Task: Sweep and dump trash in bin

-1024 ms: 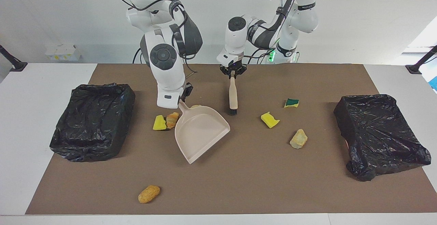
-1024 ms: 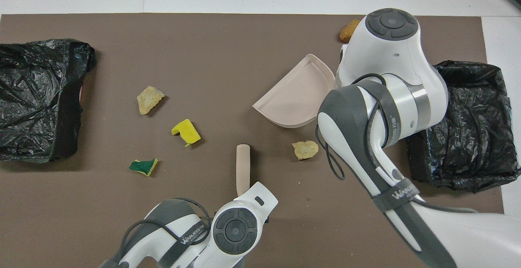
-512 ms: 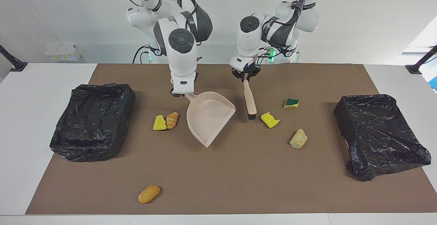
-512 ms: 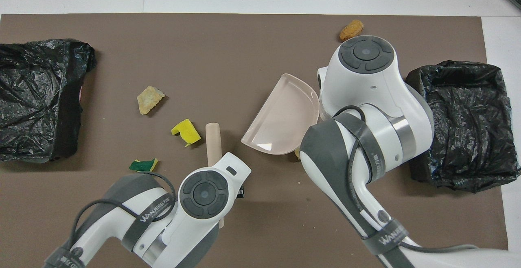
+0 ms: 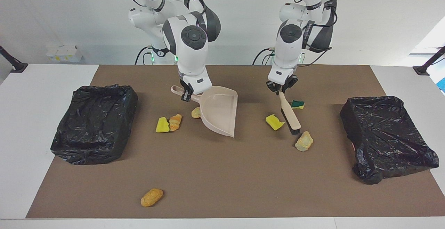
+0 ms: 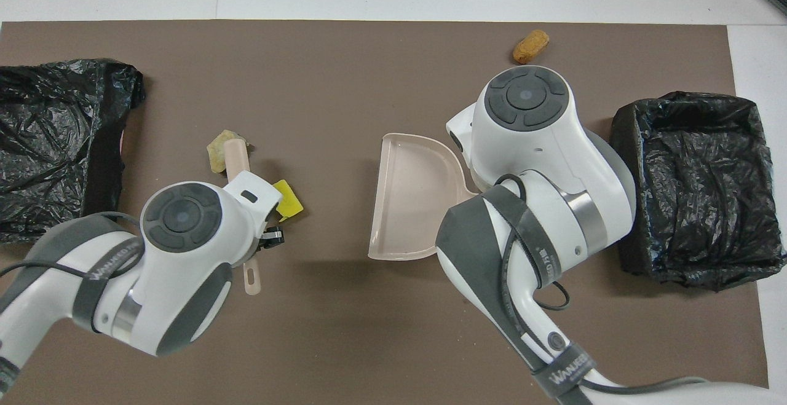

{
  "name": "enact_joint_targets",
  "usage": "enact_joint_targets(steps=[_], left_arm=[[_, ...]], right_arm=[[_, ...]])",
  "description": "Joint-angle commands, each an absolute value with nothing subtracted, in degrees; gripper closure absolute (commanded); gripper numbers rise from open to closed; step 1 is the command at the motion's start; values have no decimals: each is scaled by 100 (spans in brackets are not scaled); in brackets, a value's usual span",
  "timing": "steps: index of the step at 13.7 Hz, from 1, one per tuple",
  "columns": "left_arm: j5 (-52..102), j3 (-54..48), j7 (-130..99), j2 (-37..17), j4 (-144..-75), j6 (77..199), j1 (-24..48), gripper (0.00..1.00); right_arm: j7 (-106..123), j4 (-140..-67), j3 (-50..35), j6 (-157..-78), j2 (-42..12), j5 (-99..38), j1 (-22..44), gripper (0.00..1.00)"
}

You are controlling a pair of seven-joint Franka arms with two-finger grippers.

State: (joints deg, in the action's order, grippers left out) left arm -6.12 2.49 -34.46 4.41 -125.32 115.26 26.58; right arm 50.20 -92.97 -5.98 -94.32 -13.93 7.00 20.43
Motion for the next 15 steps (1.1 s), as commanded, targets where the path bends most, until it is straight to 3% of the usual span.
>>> enact_joint_targets(steps=[1, 6, 15], left_arm=[[-712, 176, -2736, 255, -12287, 11557, 1989, 100], [-747, 176, -1417, 18, -12270, 12067, 925, 100], [-809, 167, -378, -220, -12366, 12400, 659, 100]], right_arm=[[5186, -9684, -606, -9842, -1230, 931, 2127, 100], [5256, -10474, -615, -10764, -1230, 1090, 2241, 100], [5229, -10731, -615, -11083, -1222, 1037, 2259, 100]])
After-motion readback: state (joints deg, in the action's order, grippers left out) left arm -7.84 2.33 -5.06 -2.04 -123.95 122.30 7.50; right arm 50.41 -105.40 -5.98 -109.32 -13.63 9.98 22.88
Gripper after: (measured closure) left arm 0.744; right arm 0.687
